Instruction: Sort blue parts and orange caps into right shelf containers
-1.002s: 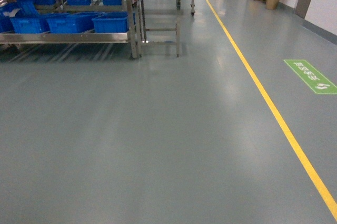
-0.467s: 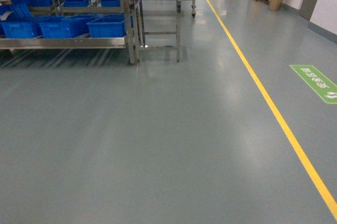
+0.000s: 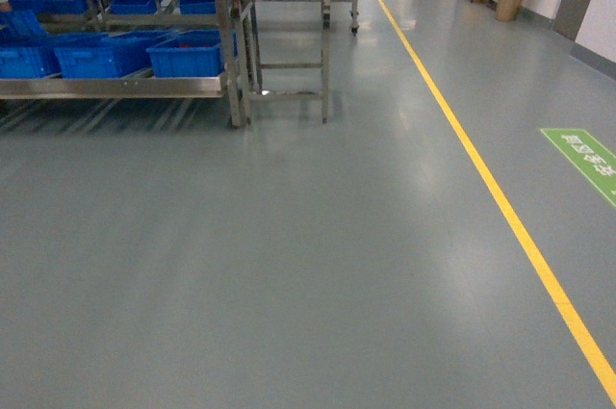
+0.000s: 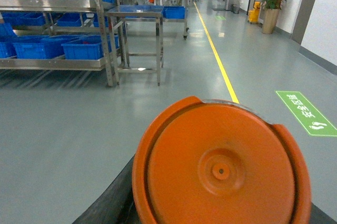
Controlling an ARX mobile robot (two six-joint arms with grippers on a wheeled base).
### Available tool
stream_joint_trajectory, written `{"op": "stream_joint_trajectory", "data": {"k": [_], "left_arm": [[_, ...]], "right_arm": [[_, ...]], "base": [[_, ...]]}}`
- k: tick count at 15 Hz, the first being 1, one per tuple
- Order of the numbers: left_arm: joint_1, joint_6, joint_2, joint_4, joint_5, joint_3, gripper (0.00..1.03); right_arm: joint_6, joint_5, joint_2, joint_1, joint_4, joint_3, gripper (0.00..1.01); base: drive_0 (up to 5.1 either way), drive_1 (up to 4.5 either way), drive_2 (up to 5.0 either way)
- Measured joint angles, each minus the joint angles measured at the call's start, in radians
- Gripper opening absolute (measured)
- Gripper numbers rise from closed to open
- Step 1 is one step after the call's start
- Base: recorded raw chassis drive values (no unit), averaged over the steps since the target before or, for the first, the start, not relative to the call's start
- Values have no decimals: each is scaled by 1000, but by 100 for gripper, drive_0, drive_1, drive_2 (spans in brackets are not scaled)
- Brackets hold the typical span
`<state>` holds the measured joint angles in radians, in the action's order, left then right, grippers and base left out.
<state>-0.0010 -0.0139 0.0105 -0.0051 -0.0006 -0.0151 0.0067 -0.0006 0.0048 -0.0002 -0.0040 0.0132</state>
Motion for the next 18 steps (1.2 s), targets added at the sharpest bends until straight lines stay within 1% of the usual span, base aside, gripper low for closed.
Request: {"op": "stream_joint_trajectory", "data": {"k": [18], "left_arm": [[0,0,0,-2,0,0,44]], "right_arm": [[0,0,0,0,-2,0,45]], "base": [[-1,430,-432]]}}
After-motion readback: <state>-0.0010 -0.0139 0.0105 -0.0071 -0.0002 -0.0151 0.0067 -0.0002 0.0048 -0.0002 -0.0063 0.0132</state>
